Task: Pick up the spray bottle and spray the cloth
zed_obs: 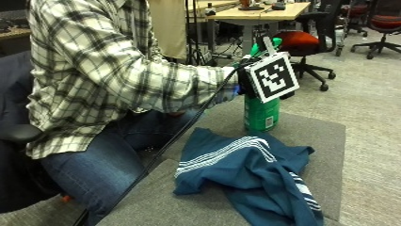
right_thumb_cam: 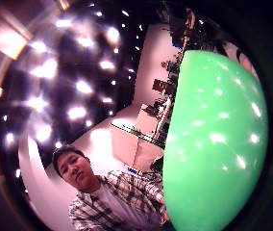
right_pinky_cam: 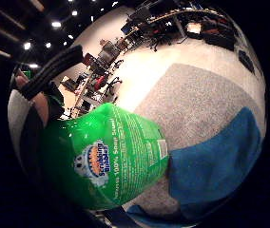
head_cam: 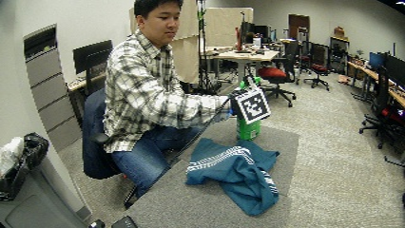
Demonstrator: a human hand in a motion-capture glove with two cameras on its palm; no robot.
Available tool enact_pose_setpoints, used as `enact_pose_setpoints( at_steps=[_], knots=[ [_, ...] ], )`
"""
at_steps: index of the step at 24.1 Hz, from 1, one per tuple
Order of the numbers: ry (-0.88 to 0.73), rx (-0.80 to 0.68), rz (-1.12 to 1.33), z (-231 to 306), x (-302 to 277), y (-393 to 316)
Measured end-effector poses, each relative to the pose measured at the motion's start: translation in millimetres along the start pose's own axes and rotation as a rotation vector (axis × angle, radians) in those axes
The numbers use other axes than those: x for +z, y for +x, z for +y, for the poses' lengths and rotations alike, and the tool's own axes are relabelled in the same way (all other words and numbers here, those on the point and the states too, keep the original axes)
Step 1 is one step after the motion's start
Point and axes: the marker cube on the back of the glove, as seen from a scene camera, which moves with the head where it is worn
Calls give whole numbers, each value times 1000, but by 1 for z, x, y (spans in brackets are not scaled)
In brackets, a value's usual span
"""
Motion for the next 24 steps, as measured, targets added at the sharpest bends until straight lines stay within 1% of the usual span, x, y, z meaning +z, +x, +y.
enact_pose_setpoints(
  at_steps=[8, 17, 24],
  knots=[
    [-32, 2, 17, 2, -2, -1],
    [-71, -9, 99, 2, -4, -2],
    [-87, 11, 153, 10, -12, -1]
  ],
)
